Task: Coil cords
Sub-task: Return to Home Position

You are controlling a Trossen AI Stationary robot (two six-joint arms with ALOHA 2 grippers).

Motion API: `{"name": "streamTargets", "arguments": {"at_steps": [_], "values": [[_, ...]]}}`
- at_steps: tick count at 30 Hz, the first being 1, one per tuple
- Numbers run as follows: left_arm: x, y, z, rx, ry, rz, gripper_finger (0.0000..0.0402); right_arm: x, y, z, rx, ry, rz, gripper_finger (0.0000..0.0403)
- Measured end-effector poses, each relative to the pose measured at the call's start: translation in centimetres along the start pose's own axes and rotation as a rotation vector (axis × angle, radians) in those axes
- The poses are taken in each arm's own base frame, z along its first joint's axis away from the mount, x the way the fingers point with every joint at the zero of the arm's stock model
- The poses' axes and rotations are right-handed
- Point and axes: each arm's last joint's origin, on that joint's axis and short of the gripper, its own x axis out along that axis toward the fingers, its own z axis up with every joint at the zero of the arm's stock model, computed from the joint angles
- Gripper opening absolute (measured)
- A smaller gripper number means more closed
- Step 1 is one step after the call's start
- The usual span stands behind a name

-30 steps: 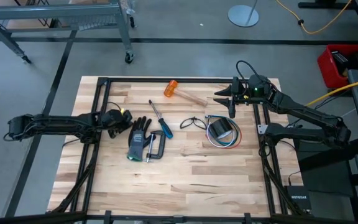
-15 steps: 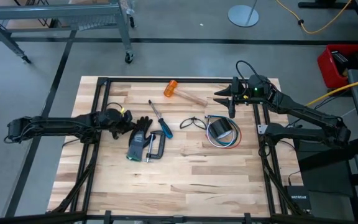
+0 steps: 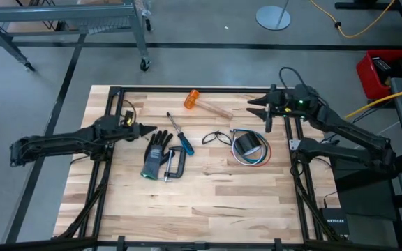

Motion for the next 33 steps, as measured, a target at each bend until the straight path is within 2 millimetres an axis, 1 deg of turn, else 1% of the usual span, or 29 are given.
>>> {"name": "streamTargets", "arguments": {"at_steps": [3,7,11,14,17,20,23,26,29,33], "values": [[-0.8,-1.0,0.6,0.163,-0.064,-0.059,0.0074,-1.5,0.5,0.4,-0.008,-0.033,-0.003,0.0143],[-2.2,-1.5,0.9,0.321,-0.118,-0.117,0.0074,-3.6,1.3,0.4,0.029,-0.057,-0.004,0.0143],[-3.7,-1.2,0.7,0.44,-0.128,-0.112,0.0074,-5.4,1.9,0.4,0.039,-0.082,-0.006,0.0143],[-4.8,-0.5,0.4,0.484,-0.13,-0.09,0.0074,-6.5,2.4,0.4,0.055,-0.11,-0.006,0.0143],[-4.8,-0.3,0.4,0.526,-0.111,-0.046,0.0074,-7.3,2.6,0.4,0.058,-0.137,-0.007,0.0143],[-4.8,-0.1,0.2,0.569,-0.094,-0.019,0.0074,-7.4,2.7,-0.3,0.068,-0.149,-0.008,0.0143],[-4.9,0.2,0.1,0.597,-0.081,0.005,0.0074,-7.2,2.7,-1.7,0.116,-0.15,-0.037,0.0143],[-4.8,0.4,0.1,0.618,-0.065,0.022,0.0074,-6.8,2.5,-3.0,0.148,-0.183,-0.075,0.0143],[-4.8,0.5,0.0,0.665,-0.063,0.024,0.0074,-6.6,2.5,-3.6,0.133,-0.237,-0.072,0.0143],[-4.0,1.6,-0.6,0.7,-0.057,0.027,0.0074,-6.2,2.4,-4.5,0.144,-0.251,-0.072,0.0143]]}}
